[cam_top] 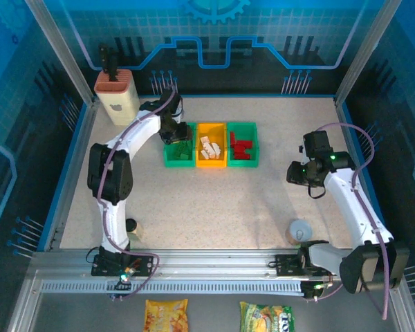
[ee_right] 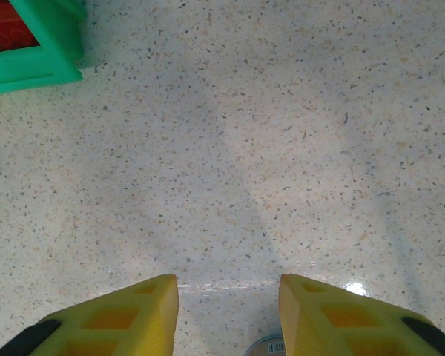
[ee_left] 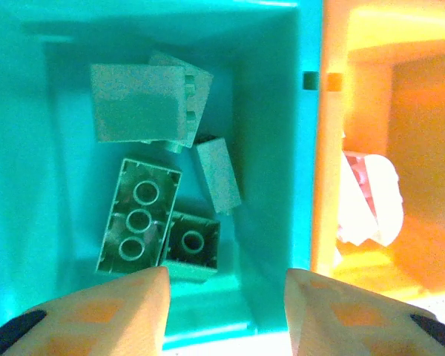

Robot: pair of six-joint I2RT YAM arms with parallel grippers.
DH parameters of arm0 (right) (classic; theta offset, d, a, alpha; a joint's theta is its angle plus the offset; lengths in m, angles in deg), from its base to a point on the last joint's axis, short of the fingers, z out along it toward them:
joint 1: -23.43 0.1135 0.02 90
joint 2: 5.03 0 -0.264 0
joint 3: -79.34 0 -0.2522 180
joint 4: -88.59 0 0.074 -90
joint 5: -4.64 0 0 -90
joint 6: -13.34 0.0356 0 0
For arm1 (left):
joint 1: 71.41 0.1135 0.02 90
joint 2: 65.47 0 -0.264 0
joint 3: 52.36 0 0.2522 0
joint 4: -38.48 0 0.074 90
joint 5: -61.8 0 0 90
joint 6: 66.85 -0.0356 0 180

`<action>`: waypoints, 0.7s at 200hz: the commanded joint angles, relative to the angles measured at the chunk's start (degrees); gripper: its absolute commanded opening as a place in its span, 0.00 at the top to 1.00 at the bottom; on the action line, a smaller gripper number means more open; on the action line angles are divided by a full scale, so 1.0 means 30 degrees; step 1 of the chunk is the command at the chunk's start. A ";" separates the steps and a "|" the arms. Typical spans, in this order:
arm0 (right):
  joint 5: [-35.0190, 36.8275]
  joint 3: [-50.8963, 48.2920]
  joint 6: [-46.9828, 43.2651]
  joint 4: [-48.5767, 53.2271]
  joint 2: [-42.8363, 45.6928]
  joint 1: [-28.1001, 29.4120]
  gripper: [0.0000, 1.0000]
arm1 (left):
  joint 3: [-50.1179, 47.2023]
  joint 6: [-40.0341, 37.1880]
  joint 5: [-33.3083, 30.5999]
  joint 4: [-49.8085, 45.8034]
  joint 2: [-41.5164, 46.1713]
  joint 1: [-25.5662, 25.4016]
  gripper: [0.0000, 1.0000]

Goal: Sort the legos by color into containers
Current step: Place the lego in the container, then reset both arms

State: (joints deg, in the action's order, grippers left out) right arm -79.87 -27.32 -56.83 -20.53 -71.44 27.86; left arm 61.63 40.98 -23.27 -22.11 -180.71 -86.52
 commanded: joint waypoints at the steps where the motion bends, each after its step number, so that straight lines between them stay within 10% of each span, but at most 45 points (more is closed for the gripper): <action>1: -0.0433 0.0385 -0.0227 -0.0613 -0.0284 -0.0249 0.53 | -0.1120 -0.0547 -0.1139 0.0777 0.2335 0.0175 0.50; 67: 0.0410 0.0161 -0.0028 -0.4020 -0.1645 -0.0258 0.25 | -0.8050 -0.1294 -0.4289 0.4256 0.8530 0.1690 0.19; 85: 0.0786 -0.0164 -0.0013 -0.5421 -0.2121 -0.0275 0.00 | -1.0408 -0.1314 -0.4993 0.5585 1.0080 0.2341 0.09; 140: 0.4153 -0.2048 -0.1248 -1.0823 -0.3658 -0.0242 0.00 | -1.5835 -0.0919 -0.8093 0.9677 1.2454 0.3608 0.01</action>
State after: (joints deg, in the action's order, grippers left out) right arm -73.53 -30.65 -58.34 -43.02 -80.49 27.86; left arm 18.94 37.85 -40.58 -1.63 -145.69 -76.93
